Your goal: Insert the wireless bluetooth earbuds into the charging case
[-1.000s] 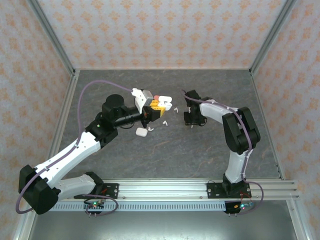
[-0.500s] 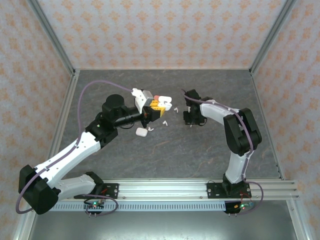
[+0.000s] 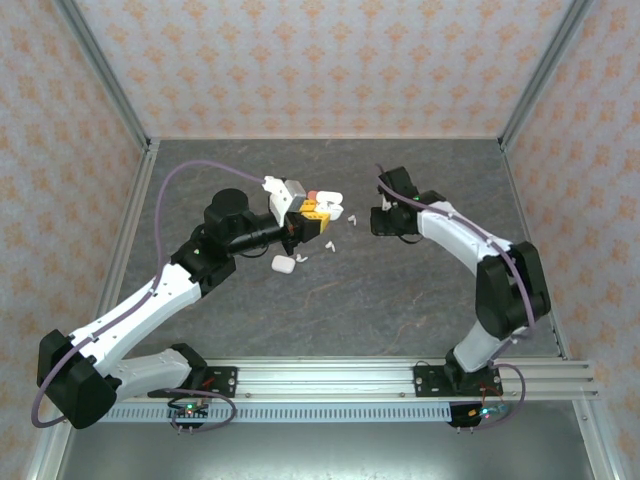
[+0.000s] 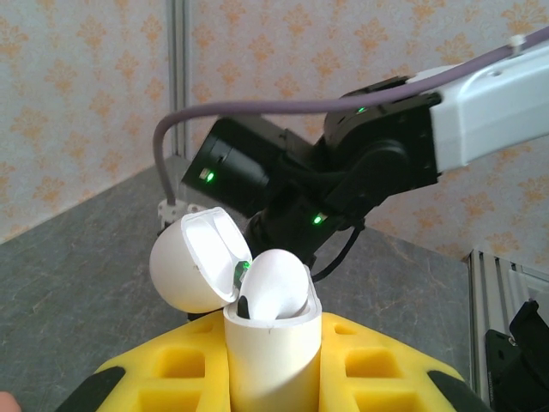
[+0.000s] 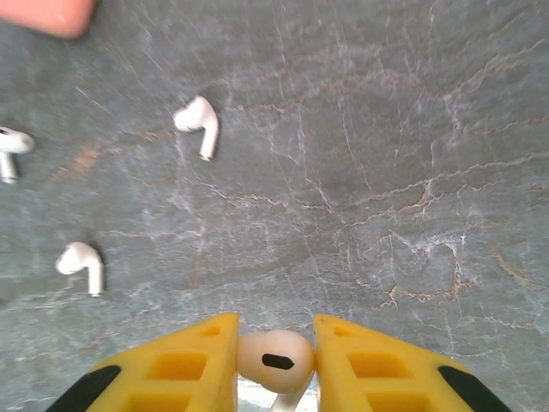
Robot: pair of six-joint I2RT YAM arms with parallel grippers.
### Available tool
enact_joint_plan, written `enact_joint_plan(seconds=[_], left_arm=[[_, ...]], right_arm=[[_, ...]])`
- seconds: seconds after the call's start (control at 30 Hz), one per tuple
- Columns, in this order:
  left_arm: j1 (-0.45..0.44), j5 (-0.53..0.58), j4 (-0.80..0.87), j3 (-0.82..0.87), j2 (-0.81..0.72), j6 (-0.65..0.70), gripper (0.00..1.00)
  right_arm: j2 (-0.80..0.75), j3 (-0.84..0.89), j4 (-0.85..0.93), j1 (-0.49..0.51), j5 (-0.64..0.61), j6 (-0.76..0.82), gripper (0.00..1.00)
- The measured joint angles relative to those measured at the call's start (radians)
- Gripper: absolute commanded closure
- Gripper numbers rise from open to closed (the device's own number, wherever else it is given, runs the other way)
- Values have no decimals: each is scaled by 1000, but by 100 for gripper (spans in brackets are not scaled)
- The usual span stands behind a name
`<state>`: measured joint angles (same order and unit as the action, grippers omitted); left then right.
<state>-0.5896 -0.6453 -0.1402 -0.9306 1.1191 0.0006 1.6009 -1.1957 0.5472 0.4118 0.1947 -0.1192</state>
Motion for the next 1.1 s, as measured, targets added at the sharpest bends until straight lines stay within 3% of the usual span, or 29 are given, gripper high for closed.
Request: enact_joint_plan(seconds=[0.57,0.9,1.1], left_arm=[[0,8,-31,0,0,-5,100],[0,58,-85,38,0,-31,100],[0,78,-119,43,21,-49,100]], right_arm=[[-326,22,-130,0,106,-59,74],[-425,21,-261,5,275,-193,74],[-472,21,-328,68,287,-237,74]])
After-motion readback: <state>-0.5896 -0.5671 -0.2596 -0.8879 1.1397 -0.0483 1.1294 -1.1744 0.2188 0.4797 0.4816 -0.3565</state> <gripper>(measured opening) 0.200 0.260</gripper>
